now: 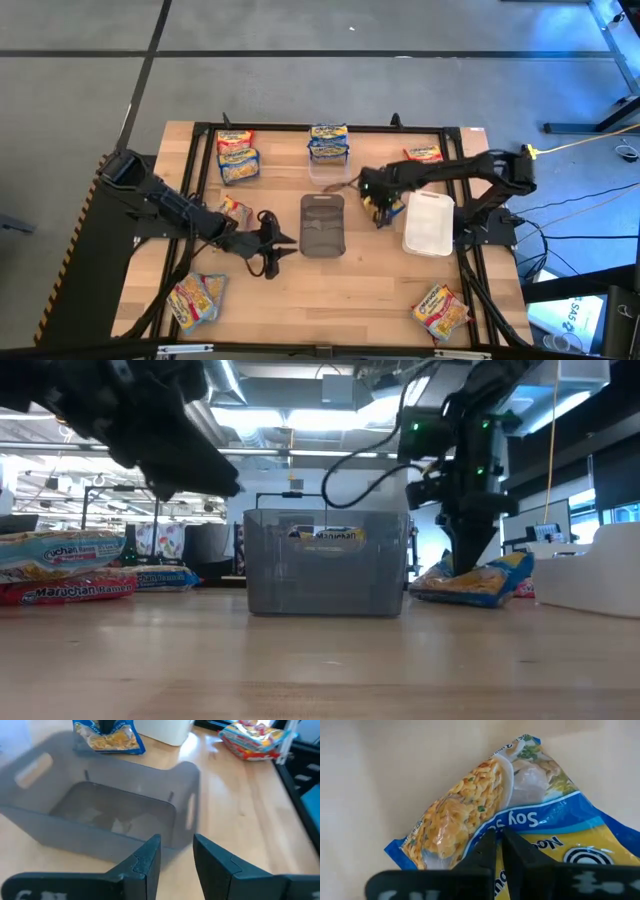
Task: Sort Maruchan noodles
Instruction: Put the blue noodle pack into the transparent bin
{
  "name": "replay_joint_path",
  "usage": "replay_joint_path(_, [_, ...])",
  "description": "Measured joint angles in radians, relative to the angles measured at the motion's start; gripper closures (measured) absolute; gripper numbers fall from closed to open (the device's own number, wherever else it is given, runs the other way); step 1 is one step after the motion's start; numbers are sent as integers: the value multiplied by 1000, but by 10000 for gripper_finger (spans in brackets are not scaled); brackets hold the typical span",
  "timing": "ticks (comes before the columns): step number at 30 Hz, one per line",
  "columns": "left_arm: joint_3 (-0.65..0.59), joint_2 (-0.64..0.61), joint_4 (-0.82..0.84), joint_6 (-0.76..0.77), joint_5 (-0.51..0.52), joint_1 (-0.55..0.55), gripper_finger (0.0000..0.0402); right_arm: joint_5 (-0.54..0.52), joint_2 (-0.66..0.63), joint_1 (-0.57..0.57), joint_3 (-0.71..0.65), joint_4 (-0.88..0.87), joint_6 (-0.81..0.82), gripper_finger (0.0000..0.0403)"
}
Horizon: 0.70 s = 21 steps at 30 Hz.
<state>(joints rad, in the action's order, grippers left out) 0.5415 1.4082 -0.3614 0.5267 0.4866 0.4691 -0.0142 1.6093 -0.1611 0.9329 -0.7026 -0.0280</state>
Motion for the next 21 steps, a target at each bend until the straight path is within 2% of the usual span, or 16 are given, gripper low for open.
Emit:
replay_joint_path(3, [9,14,0,91,39,47,294,5,0,86,0,10,50,393])
replay_joint_path(6, [60,65,4,115,79,108,294,7,0,168,0,20,83,393])
replay_joint_path(14, [378,273,181,128,125,217,294,7,0,404,-13,63,239,393])
replay_joint_path(21, [622,459,222,143,138,281,294,9,3,591,-13,180,402,393])
